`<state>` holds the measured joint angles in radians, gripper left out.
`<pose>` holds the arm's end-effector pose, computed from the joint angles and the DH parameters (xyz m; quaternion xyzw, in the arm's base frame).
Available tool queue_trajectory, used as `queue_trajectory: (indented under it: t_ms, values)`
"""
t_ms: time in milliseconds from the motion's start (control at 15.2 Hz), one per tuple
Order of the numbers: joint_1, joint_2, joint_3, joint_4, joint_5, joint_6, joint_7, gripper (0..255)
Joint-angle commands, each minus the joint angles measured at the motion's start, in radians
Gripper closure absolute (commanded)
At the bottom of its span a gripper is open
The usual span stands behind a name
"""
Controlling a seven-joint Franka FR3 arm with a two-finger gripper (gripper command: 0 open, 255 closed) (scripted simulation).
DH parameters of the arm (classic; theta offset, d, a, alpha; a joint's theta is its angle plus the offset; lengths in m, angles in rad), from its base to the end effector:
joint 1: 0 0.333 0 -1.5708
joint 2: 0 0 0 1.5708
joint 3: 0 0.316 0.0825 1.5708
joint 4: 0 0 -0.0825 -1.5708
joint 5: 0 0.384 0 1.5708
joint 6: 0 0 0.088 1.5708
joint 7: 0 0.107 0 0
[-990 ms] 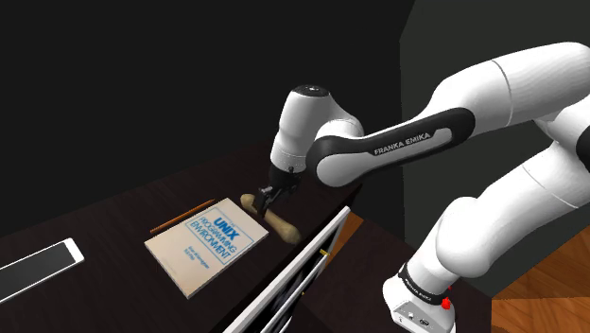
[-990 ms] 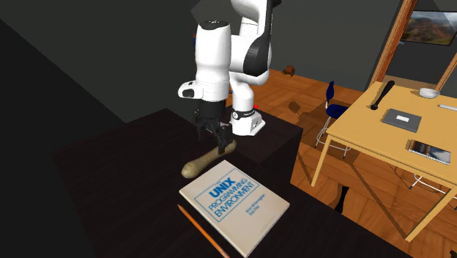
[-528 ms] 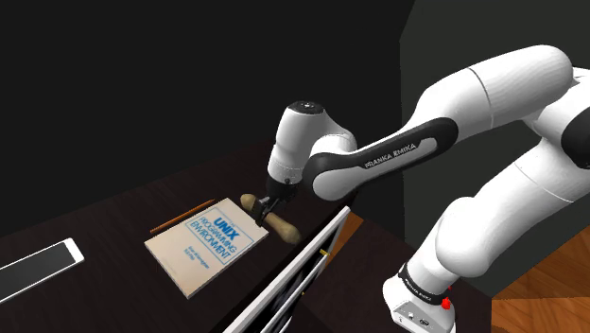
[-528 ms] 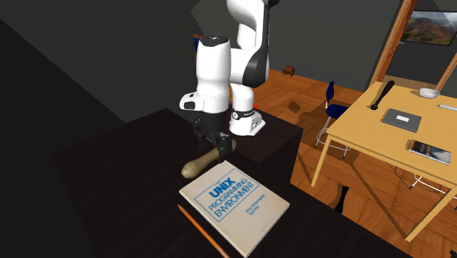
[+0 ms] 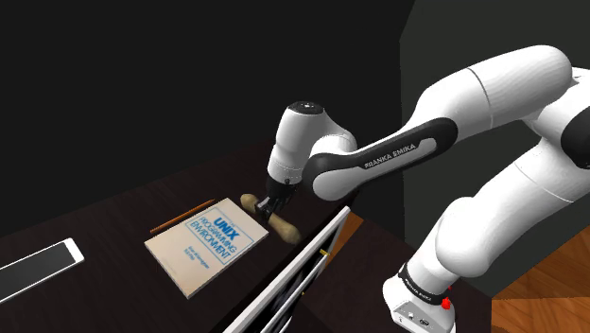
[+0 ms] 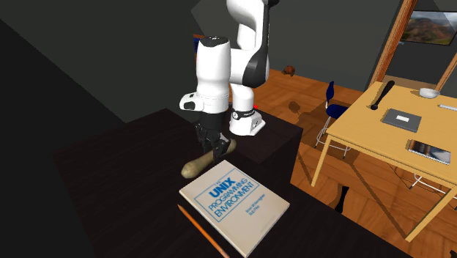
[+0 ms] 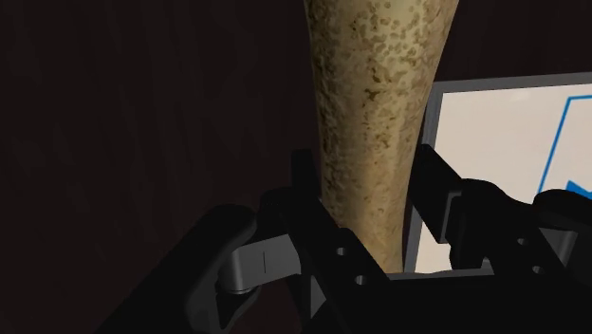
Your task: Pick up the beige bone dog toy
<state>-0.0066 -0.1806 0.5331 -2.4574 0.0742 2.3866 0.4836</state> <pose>0.4065 0.2365 0.3639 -0.9988 0.0061 -0.0475 0.0043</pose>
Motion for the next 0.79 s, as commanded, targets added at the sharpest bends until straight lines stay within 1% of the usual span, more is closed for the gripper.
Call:
queue_trajectory:
  t_ms: [0, 66, 726]
  values:
    - [0.000, 0.001, 0.000, -0.001, 0.000, 0.000, 0.000, 255]
    - [0.000, 0.002, 0.001, 0.000, -0.001, 0.001, 0.001, 255]
    - [0.011, -0.083, -0.025, 0.070, 0.039, -0.147, -0.034, 255]
